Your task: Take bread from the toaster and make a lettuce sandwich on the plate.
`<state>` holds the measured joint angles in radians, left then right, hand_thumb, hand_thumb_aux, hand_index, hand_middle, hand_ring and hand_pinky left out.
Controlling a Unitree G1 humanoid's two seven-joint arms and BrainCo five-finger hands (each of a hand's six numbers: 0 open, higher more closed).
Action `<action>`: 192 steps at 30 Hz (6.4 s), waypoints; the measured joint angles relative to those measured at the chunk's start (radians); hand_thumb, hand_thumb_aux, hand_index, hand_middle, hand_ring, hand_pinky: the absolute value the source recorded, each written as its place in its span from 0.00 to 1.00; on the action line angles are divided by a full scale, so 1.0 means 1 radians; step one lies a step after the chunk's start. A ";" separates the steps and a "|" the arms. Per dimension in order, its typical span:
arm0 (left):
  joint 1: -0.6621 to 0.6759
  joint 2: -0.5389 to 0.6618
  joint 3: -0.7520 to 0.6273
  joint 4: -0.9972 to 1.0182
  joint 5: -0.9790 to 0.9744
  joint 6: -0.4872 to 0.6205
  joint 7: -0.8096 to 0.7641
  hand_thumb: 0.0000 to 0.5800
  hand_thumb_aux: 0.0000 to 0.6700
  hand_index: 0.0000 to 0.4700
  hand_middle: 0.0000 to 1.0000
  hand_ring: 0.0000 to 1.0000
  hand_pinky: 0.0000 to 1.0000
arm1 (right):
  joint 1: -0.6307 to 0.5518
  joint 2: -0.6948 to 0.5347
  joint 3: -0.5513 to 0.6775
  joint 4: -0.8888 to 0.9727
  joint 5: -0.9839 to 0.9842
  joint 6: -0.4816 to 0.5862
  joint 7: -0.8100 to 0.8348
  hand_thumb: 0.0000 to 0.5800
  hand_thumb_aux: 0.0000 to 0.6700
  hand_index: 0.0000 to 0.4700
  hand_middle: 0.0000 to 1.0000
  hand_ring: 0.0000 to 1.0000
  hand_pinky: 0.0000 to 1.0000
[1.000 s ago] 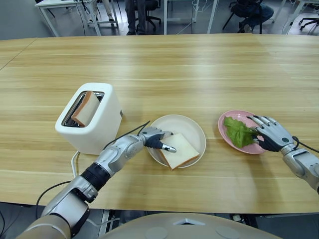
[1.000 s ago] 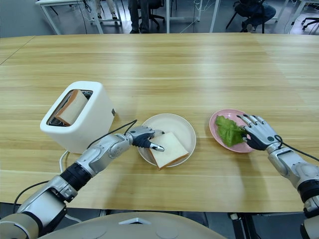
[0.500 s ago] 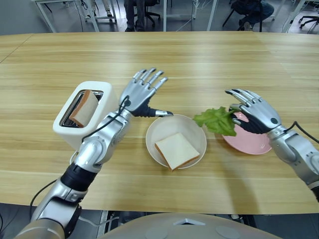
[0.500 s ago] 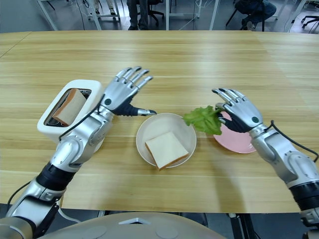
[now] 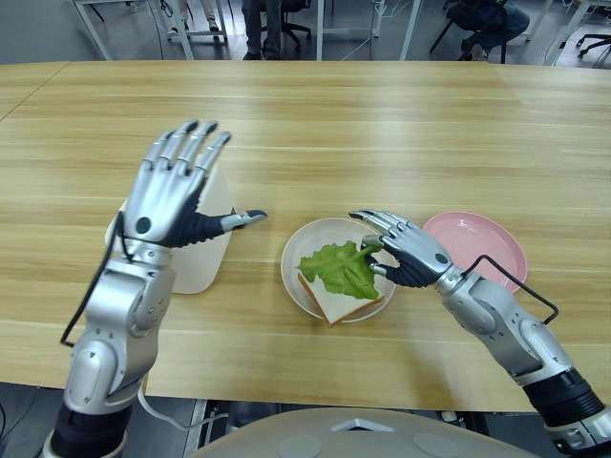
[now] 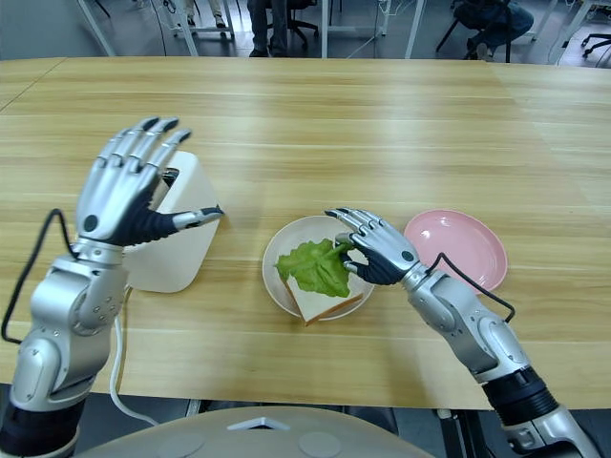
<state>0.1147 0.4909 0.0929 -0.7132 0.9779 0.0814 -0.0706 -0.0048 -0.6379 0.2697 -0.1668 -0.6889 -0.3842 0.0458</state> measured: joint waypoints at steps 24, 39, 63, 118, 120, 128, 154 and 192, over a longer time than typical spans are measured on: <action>0.212 -0.021 0.346 -0.005 -0.033 0.067 -0.066 0.00 0.00 0.00 0.00 0.00 0.00 | -0.112 0.002 0.152 0.189 -0.367 0.024 -0.024 1.00 1.00 0.98 0.00 0.00 0.00; 0.254 -0.078 0.272 0.086 -0.047 0.112 -0.129 0.00 0.00 0.00 0.00 0.00 0.00 | -0.205 0.081 0.189 0.277 -0.455 0.125 -0.117 1.00 1.00 0.98 0.00 0.00 0.00; 0.004 -0.026 0.107 0.406 -0.013 0.206 -0.105 0.00 0.00 0.00 0.00 0.00 0.00 | -0.085 0.014 0.097 0.071 -0.381 0.195 -0.015 0.00 0.00 0.00 0.00 0.00 0.00; -0.102 0.000 0.151 0.105 -0.251 -0.012 0.067 1.00 1.00 0.98 1.00 1.00 1.00 | -0.170 0.128 0.248 0.322 -0.394 0.066 -0.186 1.00 1.00 0.98 0.00 0.00 0.00; -0.100 -0.013 0.151 0.092 -0.251 -0.013 0.065 1.00 1.00 0.98 1.00 1.00 1.00 | -0.179 0.126 0.249 0.327 -0.393 0.065 -0.186 1.00 1.00 0.98 0.00 0.00 0.00; -0.101 -0.043 0.151 -0.019 -0.271 -0.033 0.035 1.00 1.00 0.98 1.00 1.00 1.00 | -0.199 0.114 0.247 0.330 -0.388 0.062 -0.190 1.00 1.00 0.98 0.00 0.00 0.00; -0.027 -0.104 0.033 -0.022 -0.308 -0.105 -0.059 1.00 1.00 0.98 1.00 1.00 1.00 | -0.288 0.072 0.278 0.389 -0.433 0.096 -0.144 0.57 0.34 0.33 0.00 0.00 0.00; -0.184 -0.303 -0.325 0.559 -0.748 -0.078 -0.350 1.00 1.00 0.98 1.00 1.00 1.00 | 0.196 -0.205 -0.313 -0.096 -0.027 -0.075 -0.090 0.00 0.00 0.00 0.00 0.00 0.00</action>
<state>-0.0692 0.1879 -0.2317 -0.1541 0.2294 0.0036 -0.4208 0.1913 -0.8429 -0.0438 -0.2625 -0.7156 -0.4595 -0.0438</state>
